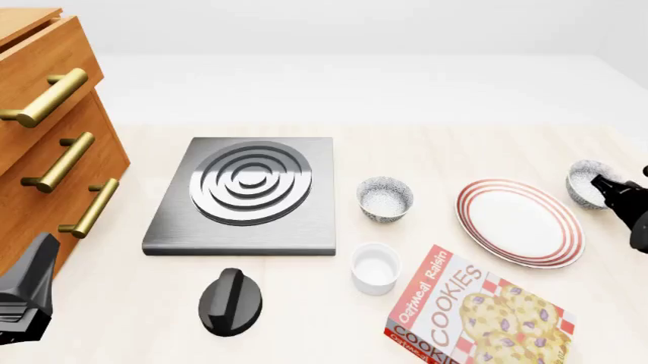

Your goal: Pick the akita bowl next to the plate and place it on the plate.

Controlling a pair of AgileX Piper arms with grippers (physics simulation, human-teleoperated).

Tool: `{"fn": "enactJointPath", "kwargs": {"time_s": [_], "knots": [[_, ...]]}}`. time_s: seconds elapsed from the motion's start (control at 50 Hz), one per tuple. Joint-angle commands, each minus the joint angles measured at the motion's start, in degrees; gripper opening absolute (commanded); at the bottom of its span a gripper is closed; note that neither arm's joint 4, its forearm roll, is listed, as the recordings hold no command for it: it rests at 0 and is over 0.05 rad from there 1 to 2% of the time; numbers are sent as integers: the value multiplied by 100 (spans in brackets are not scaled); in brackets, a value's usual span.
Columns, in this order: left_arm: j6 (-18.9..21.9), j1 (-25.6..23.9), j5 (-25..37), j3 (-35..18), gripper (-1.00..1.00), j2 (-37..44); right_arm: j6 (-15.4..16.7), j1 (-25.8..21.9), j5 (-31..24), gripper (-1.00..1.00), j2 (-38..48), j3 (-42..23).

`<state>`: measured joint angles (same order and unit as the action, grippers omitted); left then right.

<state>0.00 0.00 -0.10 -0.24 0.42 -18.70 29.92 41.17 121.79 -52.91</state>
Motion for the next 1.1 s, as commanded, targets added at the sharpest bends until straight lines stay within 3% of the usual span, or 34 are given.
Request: {"fn": "enactJointPath", "kwargs": {"time_s": [0.02, 1.1], "knots": [[0, 0, 0, 0, 100, 0, -18, -5, -77, -100, 84, 107], [0, 0, 0, 0, 100, 0, -150, -80, -475, -100, -1592, 718]]}}
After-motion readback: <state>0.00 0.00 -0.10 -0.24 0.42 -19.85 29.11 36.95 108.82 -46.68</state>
